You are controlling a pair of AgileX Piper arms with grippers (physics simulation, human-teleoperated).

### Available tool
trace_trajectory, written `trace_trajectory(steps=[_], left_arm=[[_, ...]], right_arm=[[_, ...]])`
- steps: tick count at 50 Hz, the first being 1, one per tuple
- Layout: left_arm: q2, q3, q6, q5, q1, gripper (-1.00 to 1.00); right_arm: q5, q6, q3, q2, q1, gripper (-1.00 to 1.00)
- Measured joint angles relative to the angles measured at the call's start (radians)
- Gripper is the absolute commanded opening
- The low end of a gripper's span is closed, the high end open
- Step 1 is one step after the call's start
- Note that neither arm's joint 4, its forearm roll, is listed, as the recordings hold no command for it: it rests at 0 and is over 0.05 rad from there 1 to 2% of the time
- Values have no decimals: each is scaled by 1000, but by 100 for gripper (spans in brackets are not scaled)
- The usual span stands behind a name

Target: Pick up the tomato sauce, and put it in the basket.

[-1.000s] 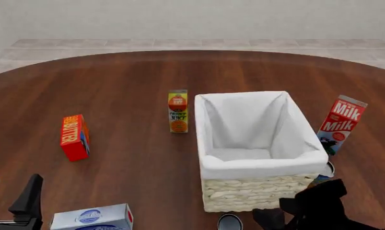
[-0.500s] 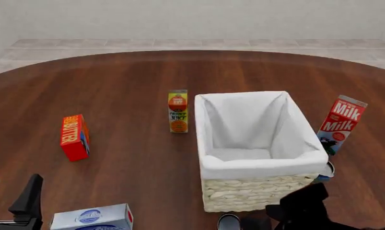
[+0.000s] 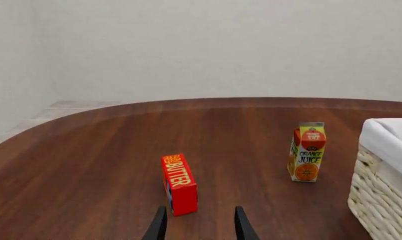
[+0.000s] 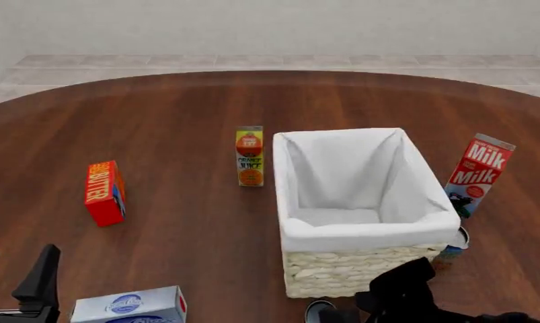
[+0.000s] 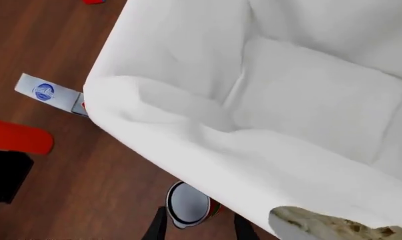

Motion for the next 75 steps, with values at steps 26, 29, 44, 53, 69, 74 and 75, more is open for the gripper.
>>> trace_trajectory(steps=[26,29,44,53,69,74,75], left_arm=[[0,0,0,0,0,100],[0,0,0,0,0,100],[0,0,0,0,0,100],[0,0,0,0,0,100],[0,0,0,0,0,100],[0,0,0,0,0,100],[0,0,0,0,0,100]], right_arm=[[-65,32,-6,118,53,100],[-66,35,-11,127,58,100],[-82,38,-34,182,75,100],[-100,39,-41,220,78,100],[-141,44,-38,291,71,100],[-156,49,-38,317,74,100],[-160,51,-38,322,75,100]])
